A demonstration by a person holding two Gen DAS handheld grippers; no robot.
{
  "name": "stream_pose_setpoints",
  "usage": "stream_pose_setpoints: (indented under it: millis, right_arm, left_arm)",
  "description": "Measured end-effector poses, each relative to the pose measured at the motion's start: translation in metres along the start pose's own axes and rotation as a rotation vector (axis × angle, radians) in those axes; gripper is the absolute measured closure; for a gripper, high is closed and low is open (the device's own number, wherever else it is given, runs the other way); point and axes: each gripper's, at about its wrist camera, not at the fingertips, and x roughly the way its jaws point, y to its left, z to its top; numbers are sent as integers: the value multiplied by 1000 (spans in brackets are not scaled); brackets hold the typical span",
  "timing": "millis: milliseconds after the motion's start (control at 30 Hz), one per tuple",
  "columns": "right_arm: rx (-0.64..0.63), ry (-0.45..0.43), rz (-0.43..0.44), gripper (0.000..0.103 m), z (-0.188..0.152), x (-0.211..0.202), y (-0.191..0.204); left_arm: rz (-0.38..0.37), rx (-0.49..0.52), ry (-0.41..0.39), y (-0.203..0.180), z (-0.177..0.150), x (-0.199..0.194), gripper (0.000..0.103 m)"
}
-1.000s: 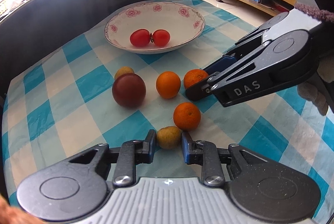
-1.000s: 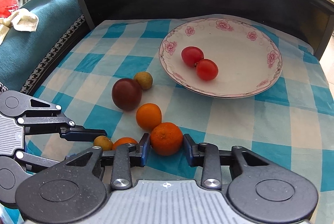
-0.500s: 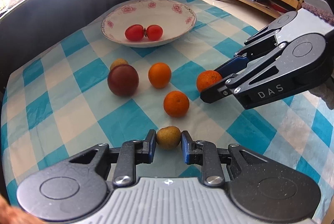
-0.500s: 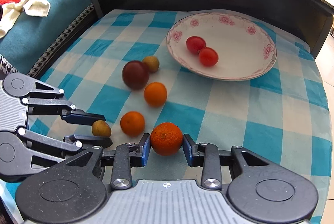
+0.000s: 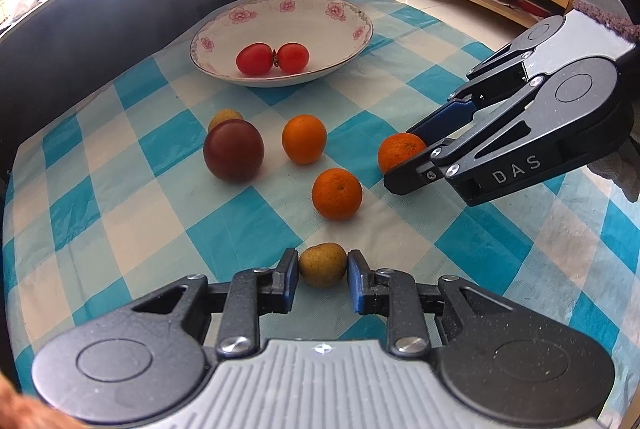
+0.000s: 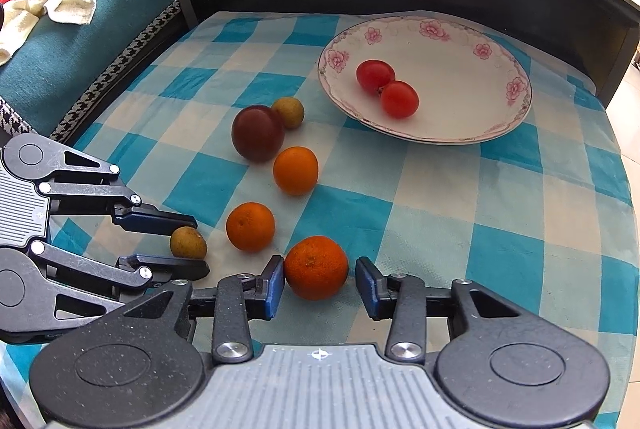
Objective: Organize fruits
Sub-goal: 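Carry the brown fruit and the mandarin over the plate with both tools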
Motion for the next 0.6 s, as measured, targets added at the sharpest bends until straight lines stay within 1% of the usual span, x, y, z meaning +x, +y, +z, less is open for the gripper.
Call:
stream_pose_setpoints:
  millis: [267, 500, 600]
  right_arm:
    - [7, 6, 4, 68, 0, 1, 1]
    - [9, 18, -8, 73, -1, 1, 0]
    - [10, 21, -13, 74, -1, 0, 1]
  left_arm:
    - [13, 12, 17, -2, 1, 0, 66]
    - [6, -5, 31, 0, 4, 1, 66]
    - [6, 4, 35, -1, 4, 1, 68]
